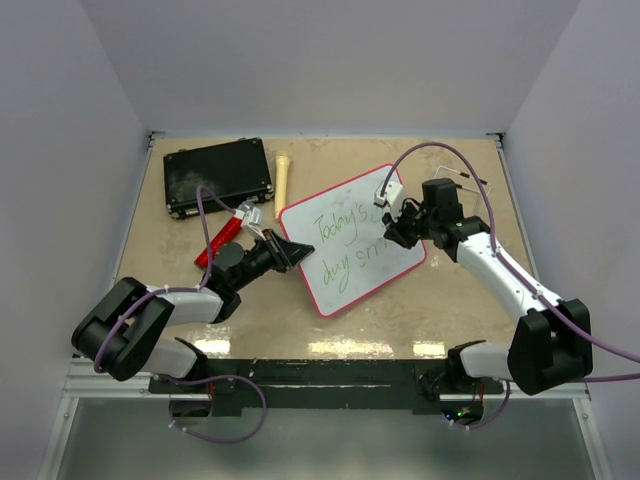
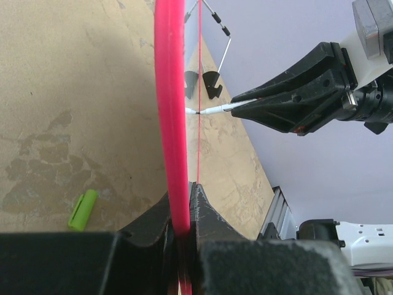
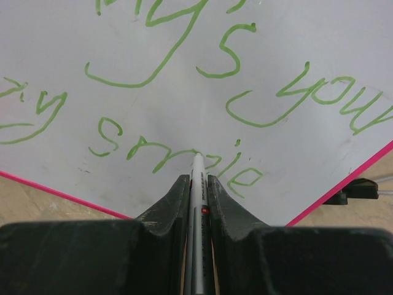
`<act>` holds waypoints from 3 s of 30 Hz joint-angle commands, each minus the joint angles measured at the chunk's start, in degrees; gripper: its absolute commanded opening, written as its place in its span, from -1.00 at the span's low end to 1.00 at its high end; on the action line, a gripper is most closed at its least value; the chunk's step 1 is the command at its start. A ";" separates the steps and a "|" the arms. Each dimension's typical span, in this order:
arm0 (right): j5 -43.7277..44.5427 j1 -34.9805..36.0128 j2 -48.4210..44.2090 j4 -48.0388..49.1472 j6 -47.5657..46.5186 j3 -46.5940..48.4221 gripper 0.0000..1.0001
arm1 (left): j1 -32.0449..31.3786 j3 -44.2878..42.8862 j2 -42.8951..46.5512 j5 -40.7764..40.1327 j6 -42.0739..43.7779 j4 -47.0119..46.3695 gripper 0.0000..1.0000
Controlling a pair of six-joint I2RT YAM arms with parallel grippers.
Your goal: Write a sentence on the whiteboard
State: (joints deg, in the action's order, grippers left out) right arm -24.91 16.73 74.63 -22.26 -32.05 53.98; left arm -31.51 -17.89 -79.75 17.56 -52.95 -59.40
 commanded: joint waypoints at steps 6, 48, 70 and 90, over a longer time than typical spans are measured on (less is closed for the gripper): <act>-0.23 -0.38 0.78 -1.20 -1.26 0.08 -1.00 | 0.04 0.40 0.12 0.81 4.87 -1.07 -1.00; -19.20 -12.69 -10.98 -5.79 1.89 15.29 -1.00 | 0.04 -0.21 0.99 3.09 14.35 -1.43 -1.00; -31.26 -20.25 -17.85 -8.31 2.53 17.55 -1.00 | 5.66 -6.36 4.69 19.08 31.16 1.85 -1.00; -35.74 -20.16 -16.89 -15.18 -1.17 22.84 -1.00 | 9.09 -26.93 -8.14 33.24 33.43 8.50 -1.00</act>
State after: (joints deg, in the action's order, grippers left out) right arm -58.30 -3.18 57.76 -36.25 -32.36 73.73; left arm -22.90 -39.66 -87.09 48.12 -23.86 -50.50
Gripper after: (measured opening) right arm 0.160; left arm 0.104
